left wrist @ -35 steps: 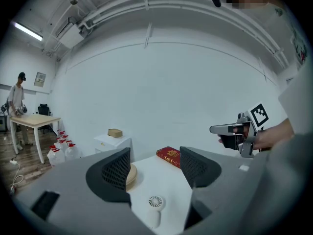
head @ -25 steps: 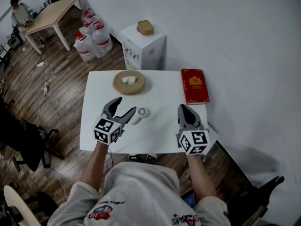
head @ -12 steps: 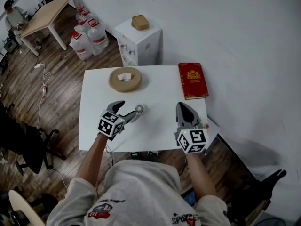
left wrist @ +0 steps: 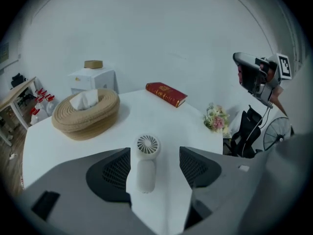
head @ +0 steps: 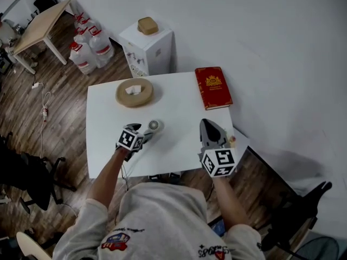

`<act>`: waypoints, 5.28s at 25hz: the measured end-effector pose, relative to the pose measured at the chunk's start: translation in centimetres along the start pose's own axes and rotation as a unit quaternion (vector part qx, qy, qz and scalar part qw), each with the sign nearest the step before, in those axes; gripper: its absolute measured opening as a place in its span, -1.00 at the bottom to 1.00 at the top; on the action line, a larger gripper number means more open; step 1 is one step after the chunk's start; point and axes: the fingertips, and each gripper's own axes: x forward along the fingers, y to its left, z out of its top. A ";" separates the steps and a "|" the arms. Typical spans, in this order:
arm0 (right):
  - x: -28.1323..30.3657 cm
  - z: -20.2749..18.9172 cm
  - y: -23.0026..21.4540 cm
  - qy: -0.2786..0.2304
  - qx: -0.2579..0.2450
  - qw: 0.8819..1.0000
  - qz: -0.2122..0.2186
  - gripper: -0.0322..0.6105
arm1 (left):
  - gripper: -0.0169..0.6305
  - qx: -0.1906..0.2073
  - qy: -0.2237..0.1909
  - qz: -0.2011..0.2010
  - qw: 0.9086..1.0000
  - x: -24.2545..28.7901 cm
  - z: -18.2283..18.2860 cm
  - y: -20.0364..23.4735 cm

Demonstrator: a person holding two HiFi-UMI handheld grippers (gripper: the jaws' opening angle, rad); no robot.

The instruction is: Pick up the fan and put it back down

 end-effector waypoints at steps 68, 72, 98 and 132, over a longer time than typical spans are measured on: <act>4.4 3.6 0.3 -0.029 0.010 0.999 0.023 -0.93 | -0.37 -0.012 -0.299 0.169 0.939 -17.4 12.6 4.6; 5.4 4.2 0.9 -0.031 0.007 0.999 0.035 -0.93 | -0.37 0.003 -0.344 0.174 0.923 -21.4 15.3 3.8; 4.6 4.0 1.8 -0.025 -0.001 0.998 0.051 -0.93 | -0.37 0.037 -0.414 0.143 0.898 -25.1 17.7 -0.5; 1.5 1.5 -0.7 -0.005 0.010 1.000 -0.004 -0.93 | -0.37 -0.129 -0.123 0.172 0.969 -6.8 -4.8 8.6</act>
